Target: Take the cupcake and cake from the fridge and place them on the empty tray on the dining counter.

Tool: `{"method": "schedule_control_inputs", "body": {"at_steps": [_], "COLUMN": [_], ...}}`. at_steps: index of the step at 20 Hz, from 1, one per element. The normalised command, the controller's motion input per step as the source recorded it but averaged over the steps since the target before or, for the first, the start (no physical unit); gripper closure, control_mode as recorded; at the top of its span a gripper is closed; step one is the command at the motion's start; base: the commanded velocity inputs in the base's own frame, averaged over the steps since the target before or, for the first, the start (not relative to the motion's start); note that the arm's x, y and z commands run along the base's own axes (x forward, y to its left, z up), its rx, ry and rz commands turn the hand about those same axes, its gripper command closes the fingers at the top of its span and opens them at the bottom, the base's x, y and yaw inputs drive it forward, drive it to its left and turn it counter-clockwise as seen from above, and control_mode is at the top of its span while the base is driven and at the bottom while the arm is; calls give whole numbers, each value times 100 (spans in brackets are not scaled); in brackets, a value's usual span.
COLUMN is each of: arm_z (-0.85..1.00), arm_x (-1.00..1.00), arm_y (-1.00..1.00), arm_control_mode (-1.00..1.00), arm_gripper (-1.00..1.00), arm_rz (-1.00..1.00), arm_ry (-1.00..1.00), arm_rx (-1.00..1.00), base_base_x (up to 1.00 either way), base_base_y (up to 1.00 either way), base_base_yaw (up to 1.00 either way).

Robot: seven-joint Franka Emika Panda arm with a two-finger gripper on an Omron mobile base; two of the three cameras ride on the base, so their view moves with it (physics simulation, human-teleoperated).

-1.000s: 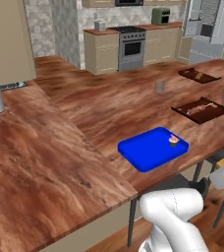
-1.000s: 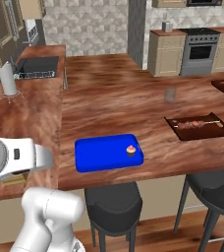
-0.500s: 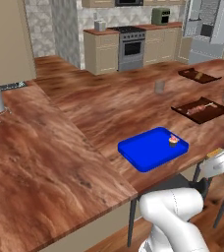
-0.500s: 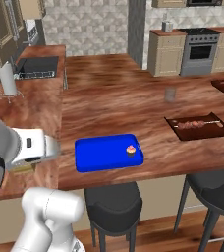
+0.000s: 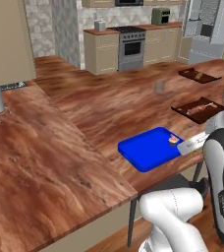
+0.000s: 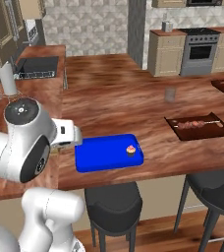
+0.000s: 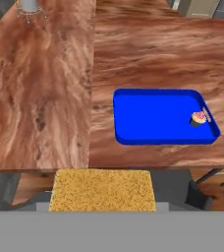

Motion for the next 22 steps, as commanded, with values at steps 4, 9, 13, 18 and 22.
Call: {"method": "schedule_control_inputs", "body": {"at_steps": [4, 9, 13, 18, 22], "arm_z": [-28, -15, -36, -58, -54], "arm_x": [75, 79, 74, 51, 43], "arm_y": [-28, -2, 0, 0, 0], "arm_control_mode": [-100, -100, -100, -100, -100], "arm_gripper": [100, 100, 100, 100, 100], "arm_rz": [0, 0, 0, 0, 0], "arm_ry": [3, 14, 12, 1, 0], "arm_rx": [13, 0, 0, 0, 0], "base_base_x": [0, 0, 0, 0, 0], "base_base_y": [0, 0, 0, 0, 0], "base_base_yaw": [0, 0, 0, 0, 0]}}
